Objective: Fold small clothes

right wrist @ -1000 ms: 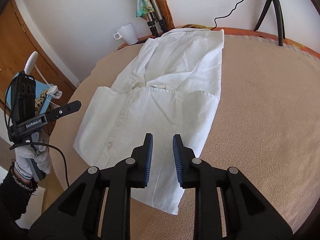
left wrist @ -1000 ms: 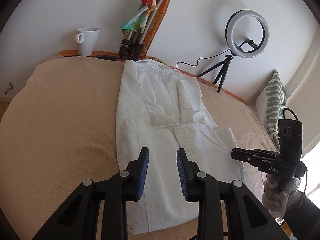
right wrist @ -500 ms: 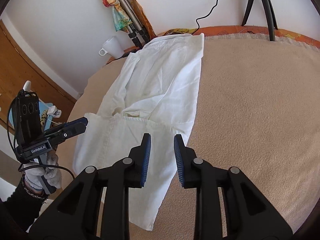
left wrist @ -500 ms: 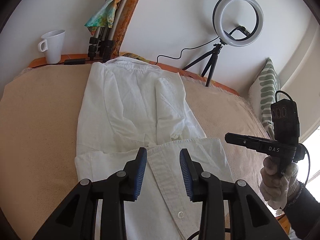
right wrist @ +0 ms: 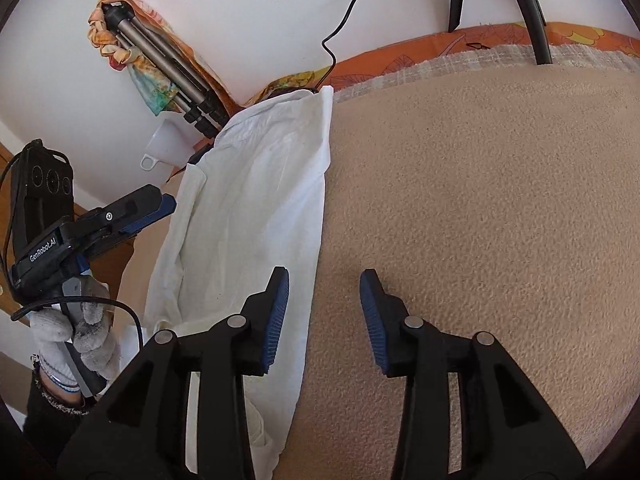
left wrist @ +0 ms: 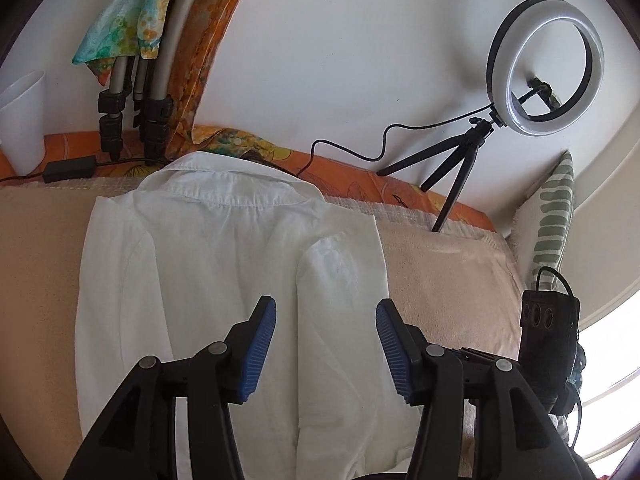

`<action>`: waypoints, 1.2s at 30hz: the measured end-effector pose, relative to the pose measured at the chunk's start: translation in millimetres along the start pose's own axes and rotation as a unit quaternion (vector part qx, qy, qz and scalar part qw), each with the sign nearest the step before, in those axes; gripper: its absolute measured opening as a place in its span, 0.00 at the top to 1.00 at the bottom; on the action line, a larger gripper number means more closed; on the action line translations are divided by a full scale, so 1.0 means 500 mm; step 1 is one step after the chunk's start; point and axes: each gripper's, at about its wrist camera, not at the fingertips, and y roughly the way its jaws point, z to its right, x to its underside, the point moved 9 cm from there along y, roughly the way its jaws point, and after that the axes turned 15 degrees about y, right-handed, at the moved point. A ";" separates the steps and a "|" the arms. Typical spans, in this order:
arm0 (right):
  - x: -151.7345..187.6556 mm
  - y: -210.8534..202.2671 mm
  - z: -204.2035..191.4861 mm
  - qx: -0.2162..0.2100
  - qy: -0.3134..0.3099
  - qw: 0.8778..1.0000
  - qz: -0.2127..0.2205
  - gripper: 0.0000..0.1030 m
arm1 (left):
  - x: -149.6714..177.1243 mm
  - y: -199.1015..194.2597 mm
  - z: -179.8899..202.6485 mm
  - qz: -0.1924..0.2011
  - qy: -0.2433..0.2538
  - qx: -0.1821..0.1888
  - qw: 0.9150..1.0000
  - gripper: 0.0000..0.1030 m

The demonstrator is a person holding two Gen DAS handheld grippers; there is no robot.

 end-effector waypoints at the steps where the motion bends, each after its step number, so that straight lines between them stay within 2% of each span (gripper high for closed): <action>1: -0.003 0.005 -0.004 -0.006 -0.001 1.000 -0.001 0.62 | -0.004 0.016 -0.004 -0.004 -0.004 0.003 1.000 0.46; 4: -0.018 0.015 -0.011 -0.014 -0.001 1.000 0.000 0.62 | -0.011 0.059 -0.018 -0.016 -0.009 0.003 1.000 0.46; 8: -0.039 0.031 -0.015 -0.029 0.004 1.000 0.001 0.62 | -0.011 0.100 -0.023 -0.025 -0.020 0.019 0.999 0.47; 10: -0.043 0.037 -0.020 -0.037 0.003 0.999 0.002 0.62 | -0.010 0.109 -0.021 -0.025 -0.020 0.029 0.999 0.53; 12: -0.043 0.043 -0.026 -0.039 -0.004 0.999 -0.001 0.62 | -0.010 0.117 -0.019 -0.026 -0.015 0.032 0.999 0.77; 13: -0.042 0.045 -0.030 -0.040 -0.007 0.999 -0.002 0.62 | -0.009 0.119 -0.018 -0.024 -0.011 0.028 0.999 0.80; 14: -0.041 0.045 -0.032 -0.042 -0.009 0.999 -0.002 0.65 | -0.010 0.121 -0.018 -0.021 -0.008 0.022 1.000 0.89; 15: -0.040 0.046 -0.034 -0.040 -0.011 0.999 -0.002 0.74 | -0.009 0.124 -0.017 -0.022 -0.005 0.019 1.000 0.95; 16: -0.039 0.049 -0.033 -0.035 -0.013 0.999 -0.004 0.80 | -0.009 0.127 -0.016 -0.023 -0.002 0.019 1.000 0.96; 17: -0.037 0.054 -0.034 -0.027 -0.017 0.999 -0.005 0.91 | -0.010 0.125 -0.017 -0.019 0.000 0.013 1.000 0.99; 19: -0.036 0.052 -0.038 -0.014 -0.027 1.000 0.005 0.96 | -0.017 0.116 -0.019 -0.004 -0.001 0.006 1.000 1.00; 22: -0.038 0.026 -0.044 -0.006 -0.042 0.998 0.038 0.98 | -0.031 0.103 -0.017 0.019 0.008 -0.008 1.000 1.00; 24: -0.043 0.031 -0.022 0.026 -0.028 0.998 0.050 0.99 | -0.030 0.120 -0.023 0.006 0.029 -0.040 0.999 1.00; 25: -0.048 0.033 -0.007 0.052 -0.017 0.997 0.058 0.99 | -0.026 0.132 -0.028 -0.003 0.032 -0.050 0.998 1.00; 26: -0.054 0.034 0.002 0.056 -0.003 0.997 0.059 0.99 | -0.023 0.141 -0.031 -0.011 0.033 -0.057 0.998 1.00; 28: -0.057 0.028 0.006 0.039 0.007 0.998 0.055 0.99 | -0.020 0.149 -0.031 -0.019 0.038 -0.065 0.997 1.00; 31: -0.057 0.009 -0.006 -0.018 0.018 0.999 0.043 0.98 | -0.026 0.137 -0.031 -0.005 0.038 -0.064 0.997 1.00; 32: -0.059 0.008 -0.008 -0.034 0.028 0.998 0.034 0.86 | -0.026 0.136 -0.035 -0.005 0.032 -0.062 0.998 1.00; 33: -0.062 0.009 -0.010 -0.044 0.038 0.998 0.027 0.69 | -0.024 0.137 -0.037 -0.005 0.028 -0.060 0.998 1.00; 34: -0.068 0.011 -0.011 -0.037 0.039 0.998 0.035 0.65 | -0.023 0.137 -0.039 -0.006 0.026 -0.059 0.998 1.00; 36: -0.073 0.023 -0.014 -0.020 0.023 0.999 0.037 0.65 | -0.022 0.138 -0.038 -0.006 0.028 -0.061 0.998 1.00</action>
